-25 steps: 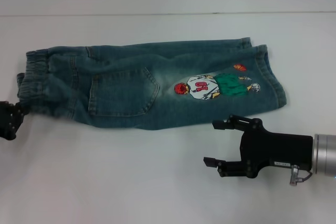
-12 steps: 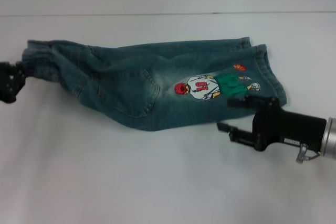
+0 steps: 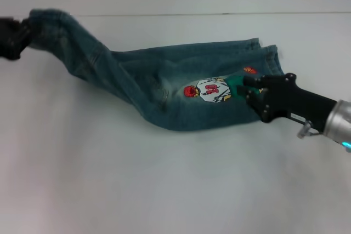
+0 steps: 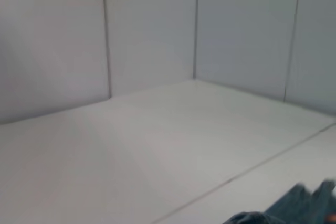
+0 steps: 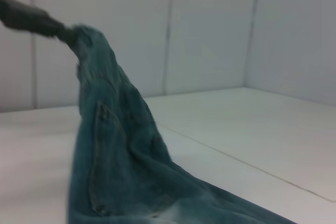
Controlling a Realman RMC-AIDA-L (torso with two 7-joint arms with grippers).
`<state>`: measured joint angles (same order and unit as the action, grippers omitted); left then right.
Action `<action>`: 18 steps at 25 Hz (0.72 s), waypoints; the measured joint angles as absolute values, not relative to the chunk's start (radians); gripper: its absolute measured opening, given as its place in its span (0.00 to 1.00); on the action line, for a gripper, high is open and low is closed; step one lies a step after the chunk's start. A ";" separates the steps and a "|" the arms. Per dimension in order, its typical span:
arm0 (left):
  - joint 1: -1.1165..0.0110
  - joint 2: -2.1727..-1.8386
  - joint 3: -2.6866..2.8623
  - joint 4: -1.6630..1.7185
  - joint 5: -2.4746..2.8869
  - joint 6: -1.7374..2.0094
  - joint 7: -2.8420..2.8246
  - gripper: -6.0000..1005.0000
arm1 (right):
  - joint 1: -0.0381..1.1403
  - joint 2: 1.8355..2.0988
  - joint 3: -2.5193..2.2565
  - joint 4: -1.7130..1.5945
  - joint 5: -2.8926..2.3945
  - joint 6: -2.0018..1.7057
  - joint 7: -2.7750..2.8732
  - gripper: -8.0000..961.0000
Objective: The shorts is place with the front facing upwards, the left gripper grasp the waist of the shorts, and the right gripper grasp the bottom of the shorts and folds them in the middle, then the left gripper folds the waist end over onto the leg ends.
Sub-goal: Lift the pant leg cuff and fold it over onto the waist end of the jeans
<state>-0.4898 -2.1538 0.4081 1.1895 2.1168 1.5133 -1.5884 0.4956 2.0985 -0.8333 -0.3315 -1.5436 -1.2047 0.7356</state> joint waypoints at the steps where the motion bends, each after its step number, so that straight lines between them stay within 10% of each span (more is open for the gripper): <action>1: -0.500 -2.150 0.415 1.193 2.117 1.520 -1.613 0.07 | 0.512 2.099 -0.833 -0.308 -1.529 -1.178 0.714 0.37; 11: -0.588 -2.124 0.491 1.264 2.078 1.531 -1.795 0.08 | 0.670 2.109 -0.828 -0.140 -1.453 -1.013 0.612 0.01; 18: -0.611 -2.123 0.566 1.317 2.074 1.525 -1.875 0.09 | 0.764 2.112 -0.824 -0.032 -1.399 -0.920 0.537 0.01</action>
<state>-0.6113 -2.1233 0.5656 1.3167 2.0737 1.5252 -1.8747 0.7635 2.1122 -0.8244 -0.0324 -1.3989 -0.9199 0.5365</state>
